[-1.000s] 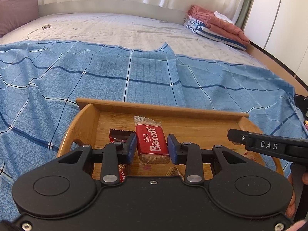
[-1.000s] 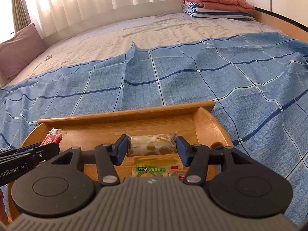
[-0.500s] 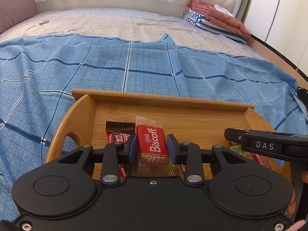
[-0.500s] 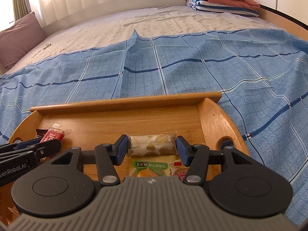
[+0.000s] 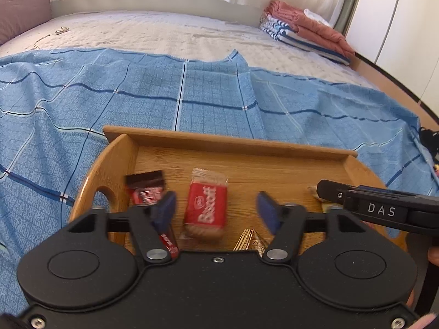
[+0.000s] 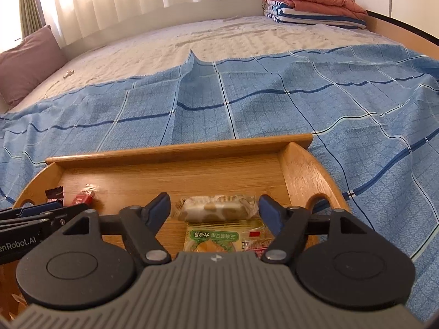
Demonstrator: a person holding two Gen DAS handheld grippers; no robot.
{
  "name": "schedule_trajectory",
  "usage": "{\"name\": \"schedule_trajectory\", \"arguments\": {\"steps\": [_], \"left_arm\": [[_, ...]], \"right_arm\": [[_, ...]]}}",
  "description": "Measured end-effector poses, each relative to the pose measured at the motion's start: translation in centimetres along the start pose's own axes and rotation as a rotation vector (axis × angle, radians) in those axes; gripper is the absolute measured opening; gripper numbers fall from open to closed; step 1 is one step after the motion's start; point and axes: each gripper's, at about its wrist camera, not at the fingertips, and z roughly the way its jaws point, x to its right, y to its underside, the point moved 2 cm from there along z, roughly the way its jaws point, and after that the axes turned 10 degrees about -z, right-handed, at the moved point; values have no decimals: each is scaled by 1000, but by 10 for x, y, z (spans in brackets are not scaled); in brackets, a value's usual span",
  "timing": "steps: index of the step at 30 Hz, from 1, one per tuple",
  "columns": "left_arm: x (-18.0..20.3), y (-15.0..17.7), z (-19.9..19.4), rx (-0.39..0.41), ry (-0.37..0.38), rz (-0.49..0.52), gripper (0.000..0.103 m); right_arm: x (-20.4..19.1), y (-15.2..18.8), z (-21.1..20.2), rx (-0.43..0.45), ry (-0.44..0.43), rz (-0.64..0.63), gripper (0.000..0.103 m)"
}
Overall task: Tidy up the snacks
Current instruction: 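Open both grippers to release the Biscoff pack and pastry on the tray, then move both tools back to the remaining snacks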
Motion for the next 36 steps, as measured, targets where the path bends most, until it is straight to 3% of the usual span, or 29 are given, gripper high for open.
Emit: {"name": "schedule_trajectory", "arguments": {"steps": [7, 12, 22, 30, 36], "left_arm": [[4, 5, -49, 57, 6, 69, 86], [4, 25, -93, 85, 41, 124, 90], [0, 99, -176, 134, 85, 203, 94], [-8, 155, -213, 116, 116, 194, 94], [-15, 191, -232, 128, 95, 235, 95]], "right_arm": [[-3, 1, -44, 68, -1, -47, 89], [-12, 20, -84, 113, -23, -113, 91], [-37, 96, -158, 168, -30, -243, 94], [-51, 156, -203, 202, -14, -276, 97], [-58, 190, -224, 212, -12, -285, 100]]}}
